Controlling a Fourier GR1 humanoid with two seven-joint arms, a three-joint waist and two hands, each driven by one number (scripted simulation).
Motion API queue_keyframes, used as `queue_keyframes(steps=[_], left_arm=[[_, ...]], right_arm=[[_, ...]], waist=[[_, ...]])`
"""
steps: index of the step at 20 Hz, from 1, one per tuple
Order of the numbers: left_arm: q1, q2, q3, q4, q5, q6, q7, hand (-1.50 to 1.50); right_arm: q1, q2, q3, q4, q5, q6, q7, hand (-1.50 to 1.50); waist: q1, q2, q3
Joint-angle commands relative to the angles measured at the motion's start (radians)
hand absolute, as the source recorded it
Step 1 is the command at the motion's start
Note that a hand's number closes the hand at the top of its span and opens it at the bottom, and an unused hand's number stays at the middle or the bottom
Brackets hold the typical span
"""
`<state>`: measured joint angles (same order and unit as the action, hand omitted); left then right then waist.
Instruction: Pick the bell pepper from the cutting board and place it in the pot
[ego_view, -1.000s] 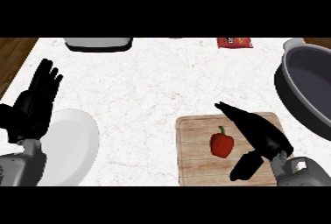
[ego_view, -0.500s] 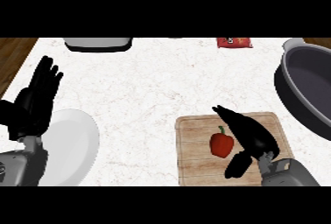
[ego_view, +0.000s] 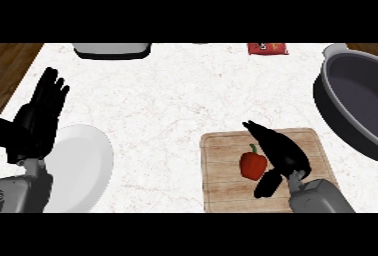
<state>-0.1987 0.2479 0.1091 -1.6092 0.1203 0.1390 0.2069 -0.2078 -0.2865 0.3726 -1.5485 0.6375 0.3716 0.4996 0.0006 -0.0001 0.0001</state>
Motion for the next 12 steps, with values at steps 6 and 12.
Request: queue_keyframes(steps=[6, 12], left_arm=[[-0.043, -0.002, 0.007, -0.008, -0.025, 0.003, 0.068, 0.00], [-0.015, -0.052, 0.004, 0.023, -0.045, -0.008, -0.014, 0.00]], right_arm=[[-0.014, -0.030, 0.016, 0.115, 0.082, 0.036, -0.191, 1.50], [-0.004, -0.024, -0.042, 0.103, 0.134, 0.032, -0.282, 1.50]], waist=[[0.002, 0.001, 0.000], [-0.002, 0.000, 0.000]])
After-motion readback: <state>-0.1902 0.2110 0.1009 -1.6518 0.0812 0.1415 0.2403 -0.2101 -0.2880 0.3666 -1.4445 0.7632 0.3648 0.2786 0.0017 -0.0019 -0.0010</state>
